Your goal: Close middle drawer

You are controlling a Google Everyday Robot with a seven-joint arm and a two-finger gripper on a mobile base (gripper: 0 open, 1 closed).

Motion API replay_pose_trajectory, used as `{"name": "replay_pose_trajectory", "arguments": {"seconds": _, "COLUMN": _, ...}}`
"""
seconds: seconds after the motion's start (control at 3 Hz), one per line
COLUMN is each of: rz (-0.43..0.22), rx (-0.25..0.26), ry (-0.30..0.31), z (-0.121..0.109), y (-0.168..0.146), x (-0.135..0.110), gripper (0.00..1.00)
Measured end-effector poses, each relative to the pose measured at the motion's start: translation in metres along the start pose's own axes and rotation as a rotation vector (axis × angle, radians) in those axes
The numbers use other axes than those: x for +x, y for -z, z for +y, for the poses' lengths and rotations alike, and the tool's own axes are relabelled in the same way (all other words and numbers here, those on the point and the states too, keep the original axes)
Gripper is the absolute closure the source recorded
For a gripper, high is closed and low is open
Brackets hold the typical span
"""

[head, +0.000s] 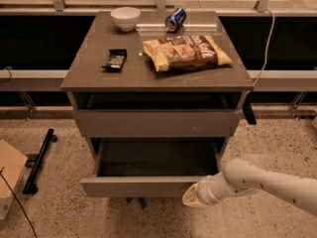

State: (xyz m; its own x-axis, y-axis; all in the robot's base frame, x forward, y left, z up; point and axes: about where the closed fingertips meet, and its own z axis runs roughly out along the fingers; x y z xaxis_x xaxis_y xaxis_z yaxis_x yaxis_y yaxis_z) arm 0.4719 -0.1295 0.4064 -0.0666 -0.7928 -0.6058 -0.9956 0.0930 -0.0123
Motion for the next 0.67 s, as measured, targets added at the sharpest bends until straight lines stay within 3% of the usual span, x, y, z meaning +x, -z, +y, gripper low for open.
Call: {"name": "replay_pose_trajectory", "arguments": {"seconds": 0.67, "rz": -0.019, "rx": 0.108, "ry": 0.013, "z": -0.062, "y": 0.0, "x": -0.003, "gripper": 0.63}}
